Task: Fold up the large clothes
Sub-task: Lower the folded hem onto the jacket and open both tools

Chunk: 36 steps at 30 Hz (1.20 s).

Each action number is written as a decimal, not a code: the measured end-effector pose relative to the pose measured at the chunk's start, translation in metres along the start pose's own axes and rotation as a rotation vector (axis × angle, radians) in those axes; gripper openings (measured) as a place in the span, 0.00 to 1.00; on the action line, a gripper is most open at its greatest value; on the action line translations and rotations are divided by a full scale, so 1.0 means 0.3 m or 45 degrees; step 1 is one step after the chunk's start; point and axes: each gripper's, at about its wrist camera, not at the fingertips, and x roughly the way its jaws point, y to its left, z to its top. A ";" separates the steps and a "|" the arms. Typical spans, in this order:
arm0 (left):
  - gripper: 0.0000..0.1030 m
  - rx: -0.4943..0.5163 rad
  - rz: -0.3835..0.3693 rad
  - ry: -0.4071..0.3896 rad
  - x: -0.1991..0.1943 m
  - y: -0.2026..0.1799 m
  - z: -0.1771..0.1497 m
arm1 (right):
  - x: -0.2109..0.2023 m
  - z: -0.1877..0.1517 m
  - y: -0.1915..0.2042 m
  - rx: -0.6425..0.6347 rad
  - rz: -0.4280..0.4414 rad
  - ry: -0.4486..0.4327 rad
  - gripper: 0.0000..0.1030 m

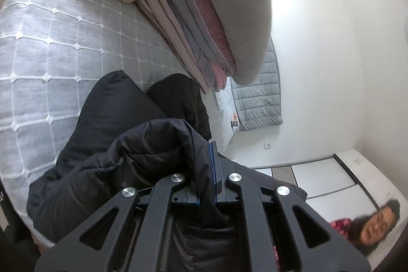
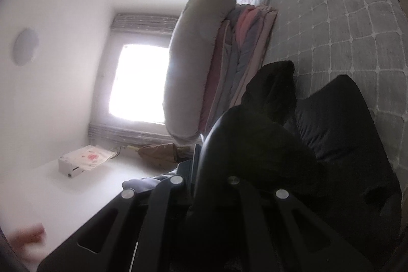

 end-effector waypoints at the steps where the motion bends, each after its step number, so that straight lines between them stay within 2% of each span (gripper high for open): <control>1: 0.05 -0.012 0.010 -0.001 0.023 0.010 0.016 | 0.027 0.022 -0.012 0.011 -0.009 0.000 0.06; 10: 0.05 -0.101 0.082 0.017 0.170 0.119 0.109 | 0.152 0.106 -0.165 0.108 -0.094 0.028 0.06; 16: 0.05 -0.124 0.116 0.008 0.226 0.157 0.154 | 0.216 0.143 -0.214 0.134 -0.113 0.032 0.06; 26: 0.09 -0.208 0.192 0.045 0.325 0.249 0.195 | 0.266 0.157 -0.352 0.262 -0.177 0.072 0.10; 29: 0.09 -0.228 0.203 0.053 0.338 0.261 0.207 | 0.263 0.163 -0.384 0.320 -0.148 0.080 0.17; 31: 0.10 -0.244 0.213 0.057 0.342 0.264 0.217 | 0.250 0.171 -0.410 0.376 -0.132 0.064 0.34; 32: 0.10 -0.249 0.219 0.059 0.344 0.265 0.222 | 0.243 0.174 -0.416 0.388 -0.134 0.056 0.37; 36: 0.10 -0.243 0.243 0.062 0.354 0.266 0.238 | 0.227 0.183 -0.429 0.400 -0.166 0.040 0.41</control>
